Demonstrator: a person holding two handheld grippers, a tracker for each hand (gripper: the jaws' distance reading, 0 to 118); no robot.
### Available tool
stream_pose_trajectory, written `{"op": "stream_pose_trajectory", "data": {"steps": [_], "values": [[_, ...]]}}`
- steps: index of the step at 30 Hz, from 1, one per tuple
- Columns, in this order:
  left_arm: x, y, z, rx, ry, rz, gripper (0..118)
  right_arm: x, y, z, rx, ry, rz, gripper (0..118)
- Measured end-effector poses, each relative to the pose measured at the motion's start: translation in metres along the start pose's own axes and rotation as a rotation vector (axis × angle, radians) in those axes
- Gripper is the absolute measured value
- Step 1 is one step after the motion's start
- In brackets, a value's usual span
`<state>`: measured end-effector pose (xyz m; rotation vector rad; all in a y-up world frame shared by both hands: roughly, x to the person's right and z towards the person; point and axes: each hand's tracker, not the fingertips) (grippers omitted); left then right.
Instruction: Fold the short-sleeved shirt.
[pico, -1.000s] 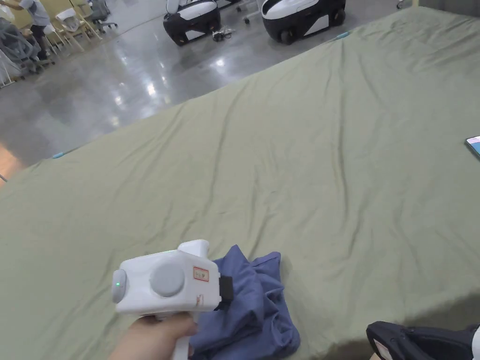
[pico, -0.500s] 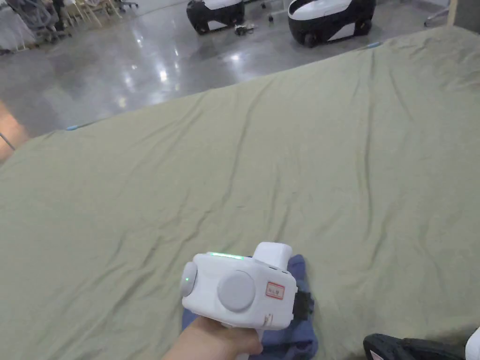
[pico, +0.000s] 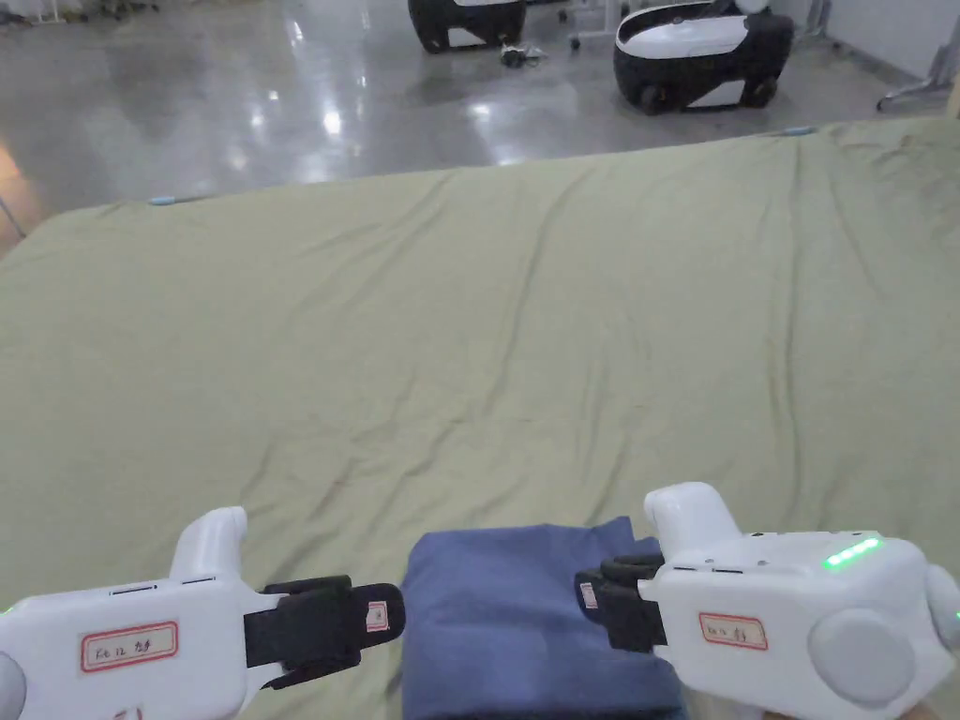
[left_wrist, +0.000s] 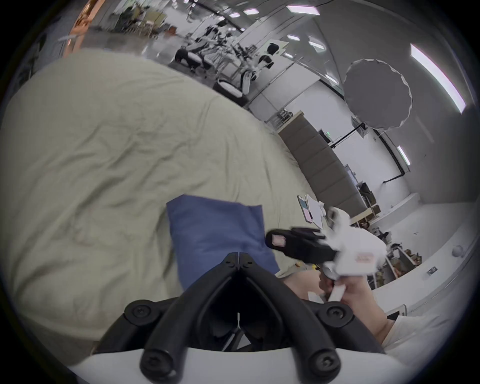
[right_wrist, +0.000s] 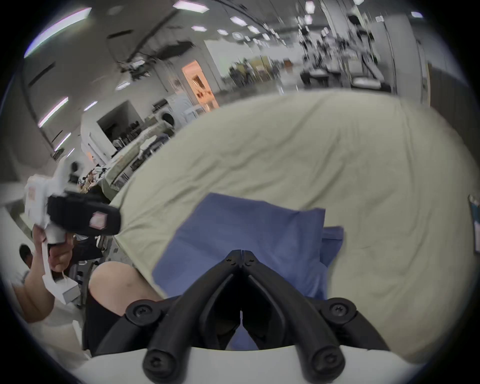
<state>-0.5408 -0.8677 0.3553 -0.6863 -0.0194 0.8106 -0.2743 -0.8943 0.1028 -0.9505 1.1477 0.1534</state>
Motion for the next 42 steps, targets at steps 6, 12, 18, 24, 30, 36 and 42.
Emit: {"op": "stream_pose_trajectory", "data": {"steps": [6, 12, 18, 24, 30, 36, 42], "values": [[-0.057, 0.009, -0.041, -0.144, -0.04, 0.116, 51, 0.058, -0.025, -0.046, -0.11, 0.065, -0.175, 0], [-0.081, 0.023, -0.088, -0.153, -0.065, 0.223, 86, 0.059, -0.033, -0.031, -0.083, 0.051, -0.192, 0], [-0.076, 0.028, -0.126, -0.252, -0.109, 0.187, 65, 0.065, -0.031, -0.032, -0.091, 0.076, -0.239, 0], [-0.064, 0.03, -0.129, -0.278, -0.086, 0.087, 26, 0.064, -0.029, -0.029, -0.091, 0.086, -0.252, 0], [-0.046, 0.053, -0.077, -0.234, -0.097, -0.044, 24, 0.035, -0.023, 0.015, 0.001, 0.092, -0.221, 0], [-0.08, 0.084, 0.041, -0.195, 0.15, -0.161, 24, -0.004, -0.018, 0.064, 0.081, 0.129, -0.181, 0], [-0.166, 0.118, 0.15, -0.222, 0.601, -0.148, 24, -0.045, -0.017, 0.075, 0.086, 0.154, -0.111, 0]]}}
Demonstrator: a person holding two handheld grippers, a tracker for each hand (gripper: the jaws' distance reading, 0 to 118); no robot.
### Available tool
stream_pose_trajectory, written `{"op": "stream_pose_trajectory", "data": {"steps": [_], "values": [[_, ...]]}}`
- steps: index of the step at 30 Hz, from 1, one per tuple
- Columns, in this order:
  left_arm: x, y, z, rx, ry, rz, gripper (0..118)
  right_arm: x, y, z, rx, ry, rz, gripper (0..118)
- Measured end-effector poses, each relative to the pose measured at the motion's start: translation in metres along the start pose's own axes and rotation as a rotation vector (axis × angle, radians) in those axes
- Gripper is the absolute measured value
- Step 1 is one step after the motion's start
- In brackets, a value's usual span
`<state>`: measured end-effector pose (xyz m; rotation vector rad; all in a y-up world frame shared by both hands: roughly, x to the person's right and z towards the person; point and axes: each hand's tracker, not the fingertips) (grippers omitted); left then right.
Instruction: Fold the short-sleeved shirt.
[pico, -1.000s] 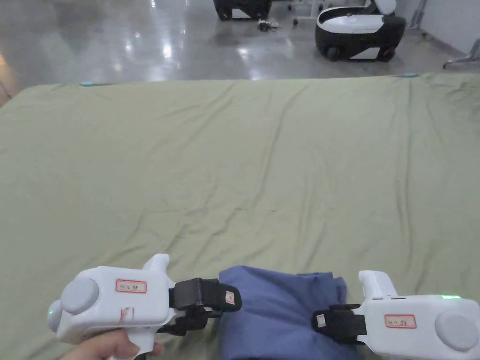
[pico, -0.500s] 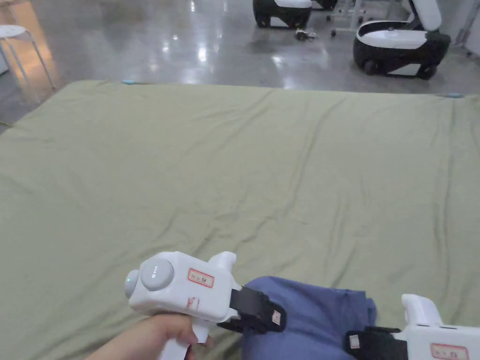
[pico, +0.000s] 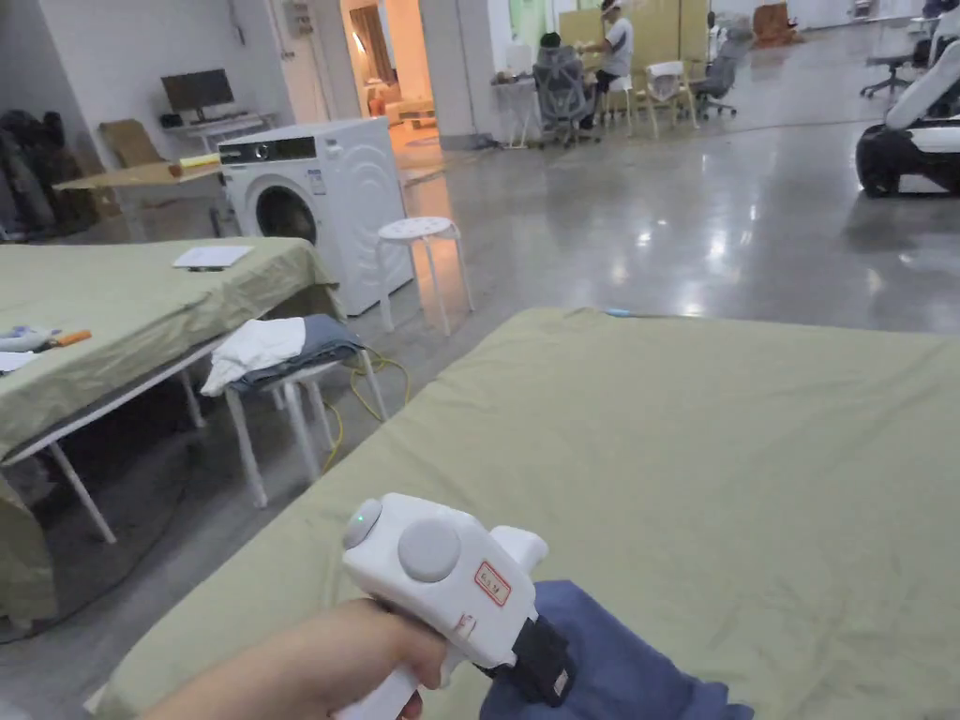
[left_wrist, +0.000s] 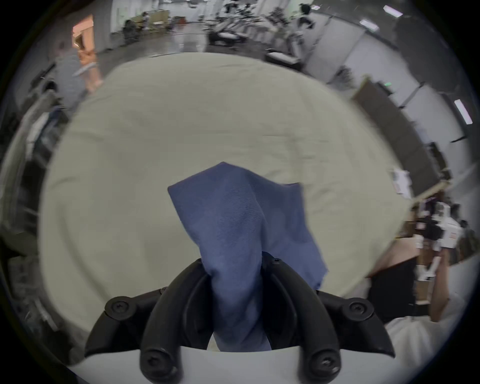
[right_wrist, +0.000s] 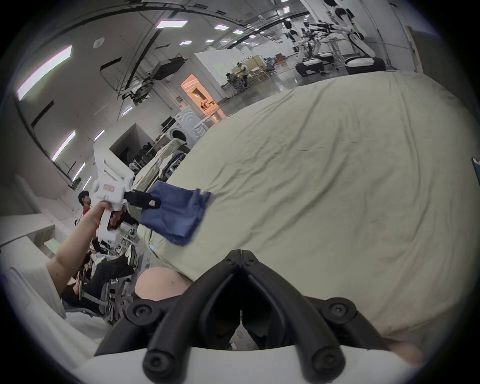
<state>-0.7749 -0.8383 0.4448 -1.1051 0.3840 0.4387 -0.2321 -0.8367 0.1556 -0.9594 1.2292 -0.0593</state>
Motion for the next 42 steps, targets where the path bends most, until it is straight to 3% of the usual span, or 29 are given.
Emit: {"op": "stream_pose_trajectory", "data": {"steps": [4, 7, 15, 16, 17, 18, 19, 20, 22, 25, 26, 28, 30, 32, 34, 39, 42], "values": [[-0.076, 0.006, -0.014, -0.184, 0.322, 0.014, 23, -0.022, -0.006, -0.013, -0.058, -0.036, 0.105, 0], [-0.115, 0.012, -0.02, -0.228, 0.511, -0.002, 23, -0.031, -0.009, -0.022, -0.076, -0.055, 0.11, 0], [-0.145, 0.009, -0.024, -0.241, 0.683, 0.014, 23, -0.041, -0.007, -0.022, -0.073, -0.085, 0.117, 0], [-0.144, 0.006, -0.022, -0.228, 0.677, 0.025, 28, -0.042, -0.006, -0.022, -0.071, -0.094, 0.122, 0], [-0.141, 0.005, -0.018, -0.207, 0.696, 0.022, 41, -0.042, -0.005, -0.022, -0.069, -0.095, 0.122, 0], [-0.135, 0.002, -0.01, -0.164, 0.75, -0.026, 71, -0.042, -0.005, -0.022, -0.065, -0.089, 0.125, 0], [-0.13, 0.001, -0.002, -0.115, 0.75, -0.062, 94, -0.043, -0.005, -0.022, -0.061, -0.085, 0.125, 0], [-0.125, -0.002, 0.006, -0.061, 0.744, -0.085, 104, -0.045, -0.005, -0.021, -0.057, -0.08, 0.128, 0], [-0.109, -0.001, 0.027, -0.005, 0.807, -0.068, 104, -0.047, -0.005, -0.021, -0.051, -0.072, 0.151, 0], [-0.063, -0.011, 0.064, 0.225, 0.742, -0.076, 104, -0.053, -0.006, -0.02, -0.049, -0.12, 0.231, 0], [-0.043, -0.013, 0.076, 0.298, 0.738, -0.056, 101, -0.055, -0.006, -0.018, -0.04, -0.122, 0.247, 0], [0.005, -0.026, 0.1, 0.466, 0.608, -0.028, 67, -0.059, -0.006, -0.011, -0.006, -0.135, 0.267, 0], [0.059, -0.045, 0.123, 0.732, 0.549, -0.042, 4, -0.062, -0.008, -0.002, 0.051, -0.182, 0.31, 0], [0.112, -0.066, 0.137, 0.923, 0.608, 0.011, 0, -0.065, -0.009, 0.007, 0.099, -0.253, 0.336, 0], [0.159, -0.082, 0.145, 1.069, 0.479, 0.065, 0, -0.069, -0.011, 0.019, 0.168, -0.316, 0.365, 0], [0.244, -0.084, 0.127, 1.183, 0.389, 0.02, 0, -0.084, -0.015, 0.051, 0.375, -0.421, 0.417, 0], [0.279, -0.075, 0.103, 1.176, 0.303, 0.073, 0, -0.099, -0.015, 0.063, 0.511, -0.521, 0.464, 0]]}}
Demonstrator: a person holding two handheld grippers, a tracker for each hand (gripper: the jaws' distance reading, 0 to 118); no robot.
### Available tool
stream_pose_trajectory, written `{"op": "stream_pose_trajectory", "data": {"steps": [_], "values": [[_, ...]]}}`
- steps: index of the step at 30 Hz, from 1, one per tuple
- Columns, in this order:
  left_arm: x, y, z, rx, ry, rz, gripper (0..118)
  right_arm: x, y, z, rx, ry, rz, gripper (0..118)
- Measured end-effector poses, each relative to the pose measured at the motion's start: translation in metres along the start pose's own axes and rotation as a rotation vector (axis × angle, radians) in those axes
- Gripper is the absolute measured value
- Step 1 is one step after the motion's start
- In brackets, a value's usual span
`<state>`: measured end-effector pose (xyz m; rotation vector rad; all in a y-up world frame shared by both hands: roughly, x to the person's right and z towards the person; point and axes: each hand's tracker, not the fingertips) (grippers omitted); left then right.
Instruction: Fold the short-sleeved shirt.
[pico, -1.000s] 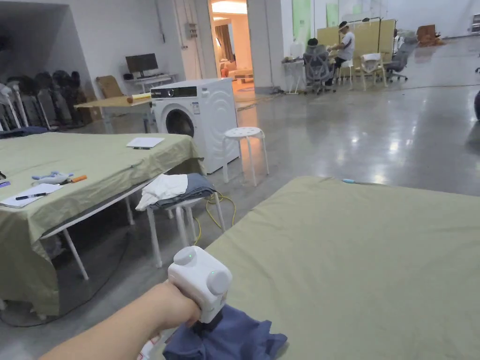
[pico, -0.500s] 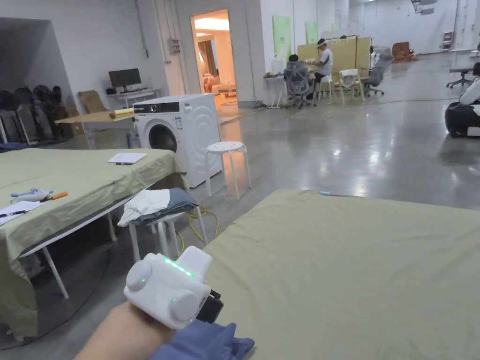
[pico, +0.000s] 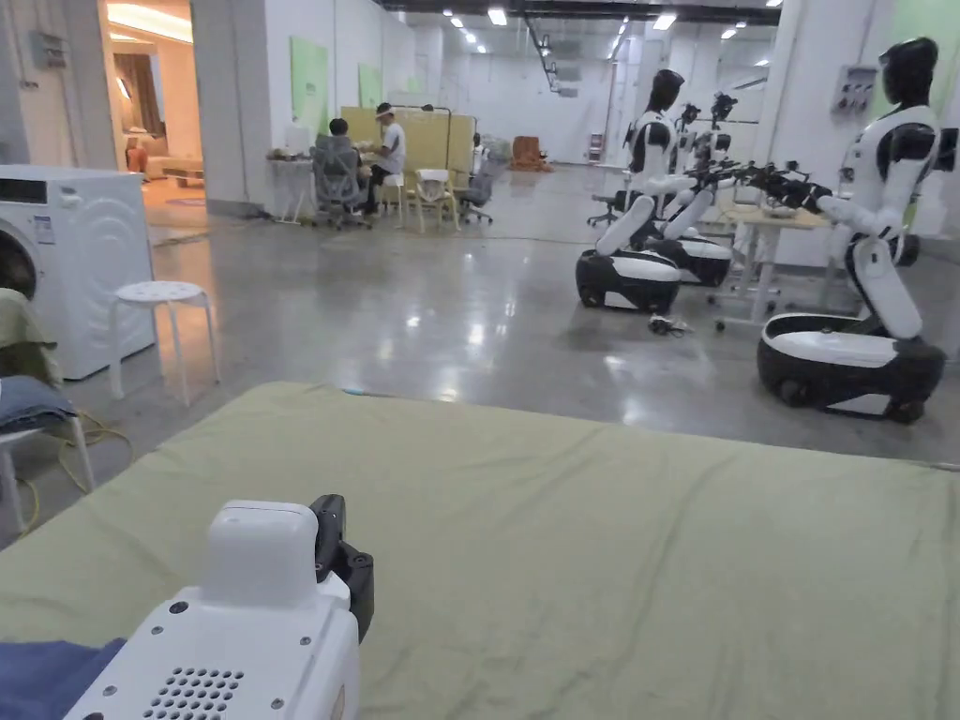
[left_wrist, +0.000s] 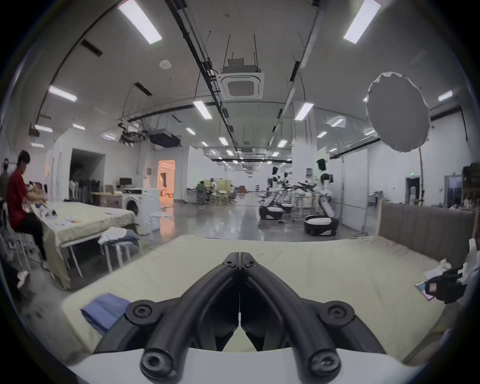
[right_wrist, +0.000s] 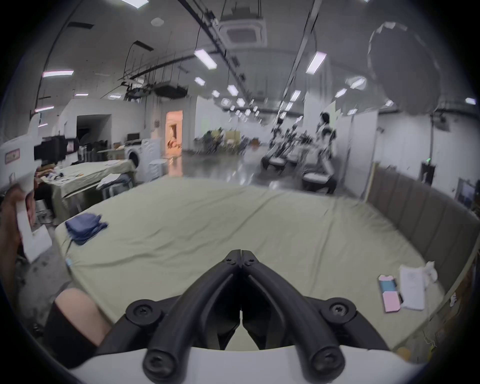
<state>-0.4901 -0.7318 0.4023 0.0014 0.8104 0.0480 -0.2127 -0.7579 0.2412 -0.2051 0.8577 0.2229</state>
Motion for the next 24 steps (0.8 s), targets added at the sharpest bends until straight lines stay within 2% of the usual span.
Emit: {"op": "stream_pose_trajectory", "data": {"steps": [3, 9, 11, 16, 21, 22, 23, 24], "values": [[0.034, -0.01, -0.006, -0.027, -0.036, -0.036, 0, -0.006, 0.011, 0.012, 0.104, -0.089, 0.022, 0], [0.071, -0.013, 0.011, -0.029, -0.121, -0.018, 0, -0.003, 0.018, 0.013, 0.138, -0.202, -0.001, 0], [0.077, -0.01, 0.015, -0.012, -0.119, -0.059, 0, 0.063, 0.019, -0.022, 0.144, -0.217, -0.021, 0], [0.084, -0.005, 0.025, -0.002, -0.144, -0.044, 0, 0.063, 0.015, -0.02, 0.15, -0.237, -0.03, 0], [0.086, -0.008, 0.03, 0.006, -0.145, -0.078, 0, 0.047, 0.022, -0.009, 0.173, -0.236, -0.014, 0], [0.085, -0.009, 0.031, 0.013, -0.157, -0.07, 3, 0.045, 0.023, -0.009, 0.173, -0.233, -0.011, 0], [0.085, -0.01, 0.032, 0.015, -0.16, -0.068, 15, 0.051, 0.017, -0.018, 0.175, -0.229, -0.012, 5], [0.084, -0.011, 0.033, 0.02, -0.163, -0.065, 50, 0.052, 0.017, -0.019, 0.179, -0.22, -0.017, 32]]}}
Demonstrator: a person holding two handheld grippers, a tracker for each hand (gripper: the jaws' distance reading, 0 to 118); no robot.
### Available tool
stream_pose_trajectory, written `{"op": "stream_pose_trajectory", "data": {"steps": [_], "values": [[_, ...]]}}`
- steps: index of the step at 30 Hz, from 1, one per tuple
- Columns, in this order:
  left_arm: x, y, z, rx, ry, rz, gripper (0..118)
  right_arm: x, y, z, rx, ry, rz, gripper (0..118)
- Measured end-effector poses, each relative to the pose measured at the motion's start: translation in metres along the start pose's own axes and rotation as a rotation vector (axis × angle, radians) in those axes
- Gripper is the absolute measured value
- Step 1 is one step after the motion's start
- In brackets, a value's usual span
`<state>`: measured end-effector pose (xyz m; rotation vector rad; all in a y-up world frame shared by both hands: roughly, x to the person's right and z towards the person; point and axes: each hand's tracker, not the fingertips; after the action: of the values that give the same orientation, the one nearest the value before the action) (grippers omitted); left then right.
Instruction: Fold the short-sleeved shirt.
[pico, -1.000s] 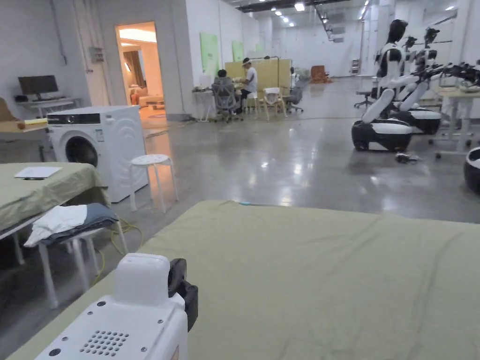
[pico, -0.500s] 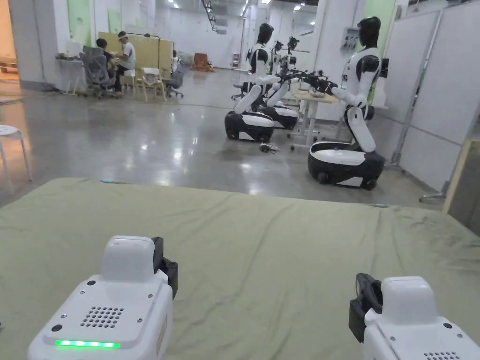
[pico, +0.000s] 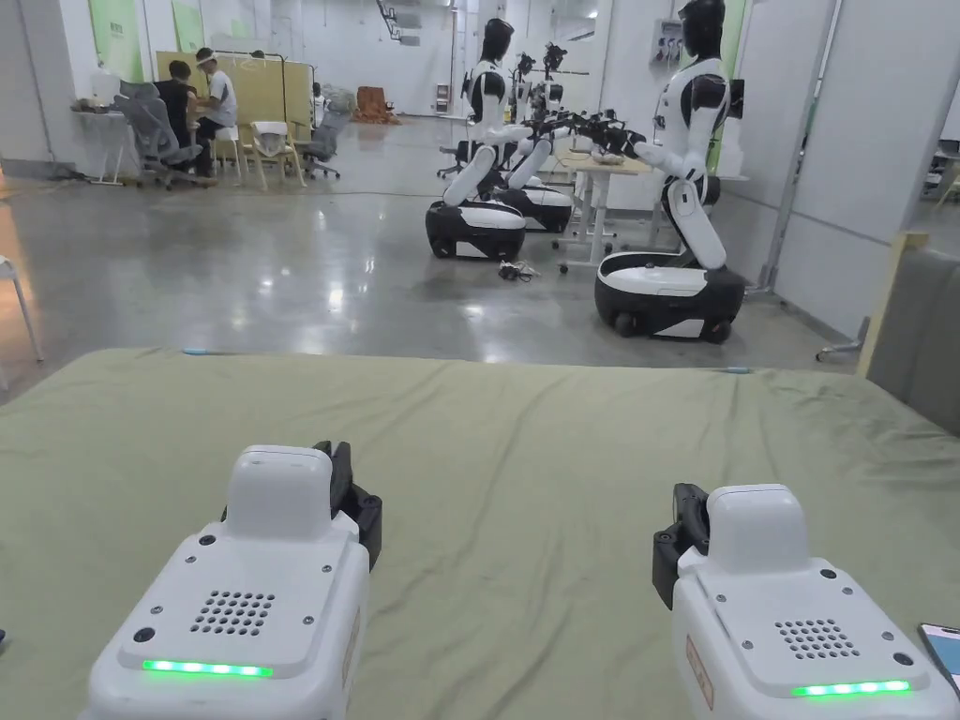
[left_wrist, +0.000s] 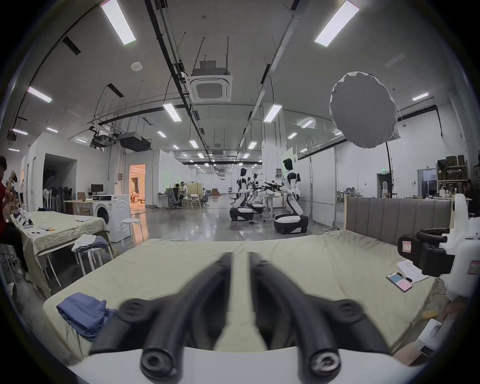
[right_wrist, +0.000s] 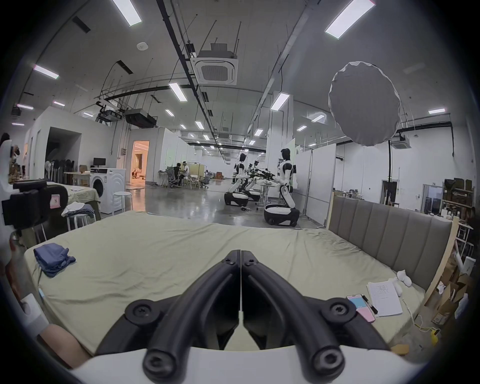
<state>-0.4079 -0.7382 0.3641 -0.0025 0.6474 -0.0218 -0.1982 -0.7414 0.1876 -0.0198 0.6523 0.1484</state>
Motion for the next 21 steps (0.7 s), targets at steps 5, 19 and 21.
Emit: {"op": "stream_pose_trajectory", "data": {"steps": [5, 19, 21], "values": [[0.003, -0.001, -0.001, -0.023, 0.003, -0.002, 109, -0.002, -0.004, -0.008, -0.065, -0.012, -0.022, 118], [0.018, 0.002, -0.001, -0.026, 0.036, 0.005, 111, -0.004, 0.003, 0.001, 0.01, 0.023, -0.046, 118], [0.017, 0.002, 0.002, -0.018, 0.036, 0.016, 111, -0.005, 0.006, 0.001, 0.009, 0.065, -0.063, 118]]}}
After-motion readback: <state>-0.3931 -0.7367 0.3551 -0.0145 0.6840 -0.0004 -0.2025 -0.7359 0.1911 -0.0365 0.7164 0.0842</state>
